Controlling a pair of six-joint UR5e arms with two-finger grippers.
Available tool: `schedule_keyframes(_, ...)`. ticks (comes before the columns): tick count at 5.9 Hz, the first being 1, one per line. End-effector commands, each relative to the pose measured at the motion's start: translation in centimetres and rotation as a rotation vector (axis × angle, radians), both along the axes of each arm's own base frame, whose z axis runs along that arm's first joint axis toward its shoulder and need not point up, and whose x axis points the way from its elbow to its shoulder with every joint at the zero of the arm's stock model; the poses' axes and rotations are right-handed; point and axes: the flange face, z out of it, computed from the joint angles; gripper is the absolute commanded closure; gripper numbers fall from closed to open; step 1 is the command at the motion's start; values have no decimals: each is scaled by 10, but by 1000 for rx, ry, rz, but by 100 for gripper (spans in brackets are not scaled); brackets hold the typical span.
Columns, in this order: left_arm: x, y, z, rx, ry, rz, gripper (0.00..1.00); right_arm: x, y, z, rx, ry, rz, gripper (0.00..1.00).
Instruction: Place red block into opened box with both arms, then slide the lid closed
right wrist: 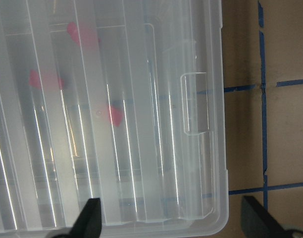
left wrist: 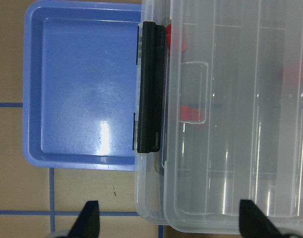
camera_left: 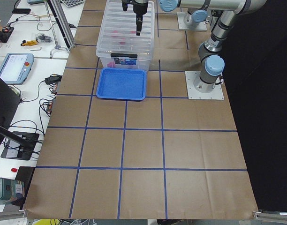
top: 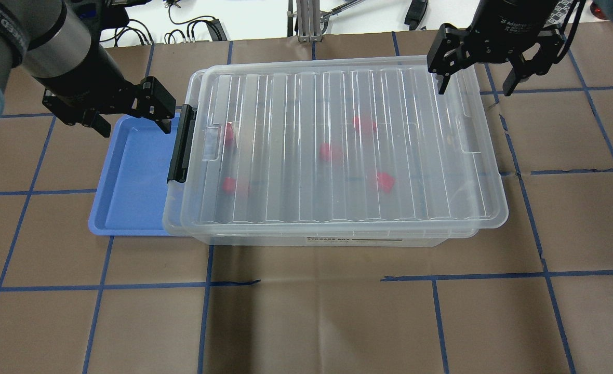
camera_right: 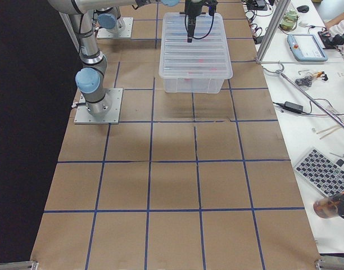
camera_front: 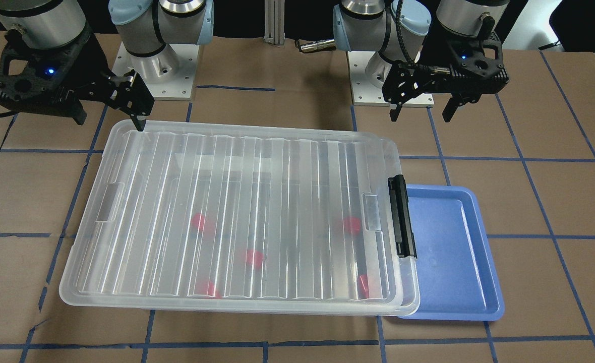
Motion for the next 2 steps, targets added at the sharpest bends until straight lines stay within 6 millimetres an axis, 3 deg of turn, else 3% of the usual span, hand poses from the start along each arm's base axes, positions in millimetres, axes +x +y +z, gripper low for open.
schedule_keyframes(1,-1,-1,2,-5,3,0,2,1,0,-1,2,1,3,0)
schedule_keyframes(2,-1,-1,0,-2,1,0,2,1,-1,-3,6,1,7,0)
